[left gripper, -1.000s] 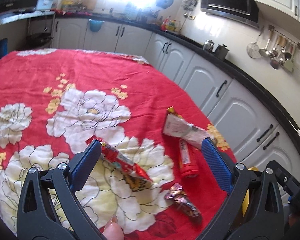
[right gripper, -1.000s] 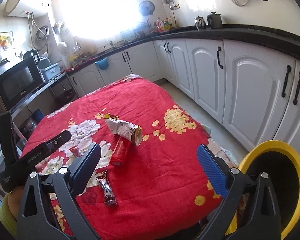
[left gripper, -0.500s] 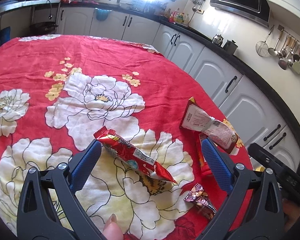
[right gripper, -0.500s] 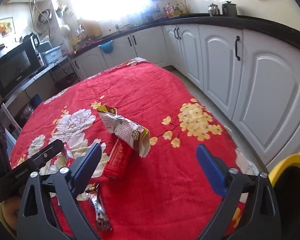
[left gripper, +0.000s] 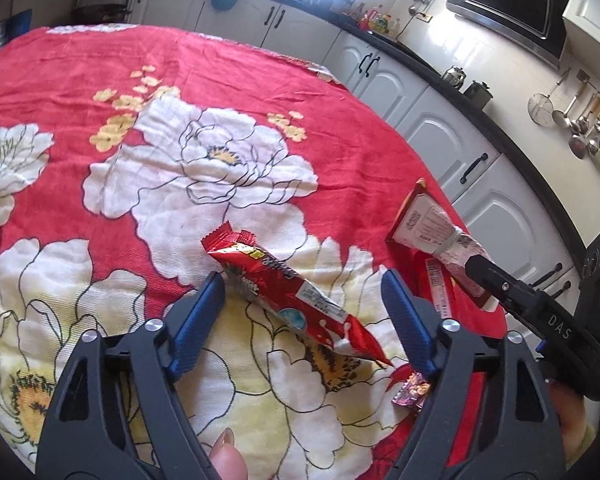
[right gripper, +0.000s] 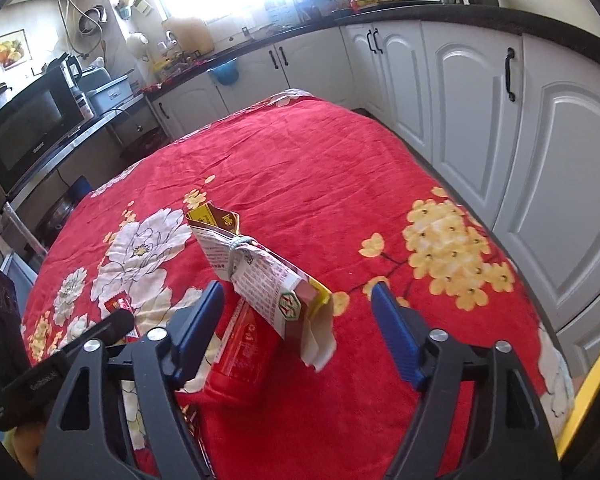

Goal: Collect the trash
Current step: 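Grasp the red snack wrapper with the left tool while the right tool grasps the white paper packet, then carry the red wrapper and white paper packet over the yellow bin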

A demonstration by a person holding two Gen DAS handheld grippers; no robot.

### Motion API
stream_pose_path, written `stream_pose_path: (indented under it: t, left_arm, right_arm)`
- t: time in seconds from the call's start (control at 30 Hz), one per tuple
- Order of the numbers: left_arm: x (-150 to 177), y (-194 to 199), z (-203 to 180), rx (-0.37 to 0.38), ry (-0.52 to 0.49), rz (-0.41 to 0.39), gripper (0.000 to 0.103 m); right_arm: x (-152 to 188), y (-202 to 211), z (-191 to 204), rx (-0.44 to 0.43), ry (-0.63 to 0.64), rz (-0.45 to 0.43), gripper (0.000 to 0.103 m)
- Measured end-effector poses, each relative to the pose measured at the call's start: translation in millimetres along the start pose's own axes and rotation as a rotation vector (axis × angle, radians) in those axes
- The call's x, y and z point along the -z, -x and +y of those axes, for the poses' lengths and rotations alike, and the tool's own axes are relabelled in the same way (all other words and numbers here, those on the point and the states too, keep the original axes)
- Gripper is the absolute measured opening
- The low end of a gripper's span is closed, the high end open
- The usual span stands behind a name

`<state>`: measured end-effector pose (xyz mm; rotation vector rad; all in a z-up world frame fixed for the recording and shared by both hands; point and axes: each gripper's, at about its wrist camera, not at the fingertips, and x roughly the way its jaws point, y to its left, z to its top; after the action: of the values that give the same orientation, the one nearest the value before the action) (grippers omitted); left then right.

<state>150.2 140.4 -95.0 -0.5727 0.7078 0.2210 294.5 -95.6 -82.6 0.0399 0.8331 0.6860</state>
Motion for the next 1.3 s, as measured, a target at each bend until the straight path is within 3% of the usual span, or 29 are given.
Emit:
stream_pose_path:
  t: [0.17, 0.27, 0.3, 0.47, 0.53, 0.7, 1.3]
  left_arm:
    - [-1, -3, 2, -0.015, 0.009, 0.005, 0.060]
    - [-1, -3, 7, -0.024, 0.024, 0.008, 0.045]
    - [-1, -3, 8, -0.025, 0.031, 0.010, 0.038]
    - [-1, -3, 11, -0.011, 0.040, 0.017, 0.025]
    - [-1, -4, 10, -0.009, 0.037, 0.018, 0.015]
    - [0, 1, 3, 0.018, 0.015, 0.012, 0.003]
    - [2, 42, -54, 0.147, -0.124, -0.065, 0.000]
  right_arm:
    - [1, -3, 3, -0.021, 0.013, 0.011, 0.043]
    - [3, 0, 5, -0.034, 0.015, 0.004, 0.036]
    - [5, 2, 5, -0.038, 0.018, 0.000, 0.035]
    - [12, 15, 14, -0.039, 0.057, -0.031, 0.026]
    - [14, 21, 18, -0.037, 0.070, -0.047, 0.026]
    - [21, 36, 23, -0.056, 0.073, -0.069, 0.026]
    - [38, 104, 17, -0.068, 0.040, -0.174, 0.026]
